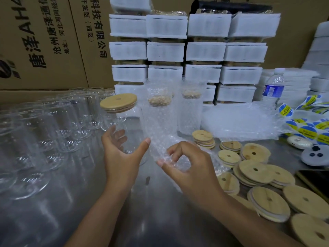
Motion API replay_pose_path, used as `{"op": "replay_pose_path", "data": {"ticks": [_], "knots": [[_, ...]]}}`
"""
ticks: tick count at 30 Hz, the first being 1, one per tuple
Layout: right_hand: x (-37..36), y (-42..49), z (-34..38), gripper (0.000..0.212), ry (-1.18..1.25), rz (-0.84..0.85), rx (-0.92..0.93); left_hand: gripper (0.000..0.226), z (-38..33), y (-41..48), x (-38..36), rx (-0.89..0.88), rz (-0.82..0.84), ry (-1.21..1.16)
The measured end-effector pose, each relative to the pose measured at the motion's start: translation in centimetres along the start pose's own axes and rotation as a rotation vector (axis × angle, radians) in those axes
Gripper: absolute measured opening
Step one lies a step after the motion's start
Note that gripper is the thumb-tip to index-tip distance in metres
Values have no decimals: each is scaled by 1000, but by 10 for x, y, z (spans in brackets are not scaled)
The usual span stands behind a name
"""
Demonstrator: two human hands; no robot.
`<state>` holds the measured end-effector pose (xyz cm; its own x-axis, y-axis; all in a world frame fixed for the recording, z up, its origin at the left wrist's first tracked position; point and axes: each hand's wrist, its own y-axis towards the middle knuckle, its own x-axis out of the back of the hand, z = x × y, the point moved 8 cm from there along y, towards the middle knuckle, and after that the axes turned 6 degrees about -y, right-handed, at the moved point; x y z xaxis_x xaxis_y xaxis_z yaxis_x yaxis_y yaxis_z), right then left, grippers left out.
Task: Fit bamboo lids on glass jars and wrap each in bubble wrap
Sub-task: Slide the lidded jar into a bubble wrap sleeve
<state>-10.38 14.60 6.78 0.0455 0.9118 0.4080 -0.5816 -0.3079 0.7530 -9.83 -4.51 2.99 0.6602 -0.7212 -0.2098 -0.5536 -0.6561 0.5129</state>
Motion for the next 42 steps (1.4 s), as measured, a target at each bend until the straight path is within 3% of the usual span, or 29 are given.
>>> {"op": "replay_pose_path", "data": {"ticks": [8,13,19,22,24,27,29,31,33,35,42], "knots": [[-17,-10,-16,36,-134,100,-24,75,-3,3,7,-13,-42,28],[-21,-11,-16,37,-91,148,-108,75,-8,1,11,-19,-65,27],[-22,-10,-24,38,283,130,-408,74,-11,2,13,-25,-80,8],[-25,-9,-26,23,710,140,-656,76,-13,4,16,-31,-96,-4],[-22,-4,-25,35,1069,144,-764,77,-13,5,17,-23,-109,-16],[-6,7,-35,40,1272,24,-805,74,-10,7,18,-11,-127,-30],[4,4,-60,38,1212,-163,-883,71,-10,7,18,-10,-134,-31],[10,-4,-81,29,953,-247,-931,70,-10,7,19,-11,-143,-32],[13,-9,-89,9,568,-158,-928,69,-11,7,21,-9,-143,-24],[14,-10,-88,18,298,-81,-867,69,-12,8,20,-7,-132,-18],[-5,-15,-87,33,-88,315,-704,78,-25,7,20,12,-52,-47]]}}
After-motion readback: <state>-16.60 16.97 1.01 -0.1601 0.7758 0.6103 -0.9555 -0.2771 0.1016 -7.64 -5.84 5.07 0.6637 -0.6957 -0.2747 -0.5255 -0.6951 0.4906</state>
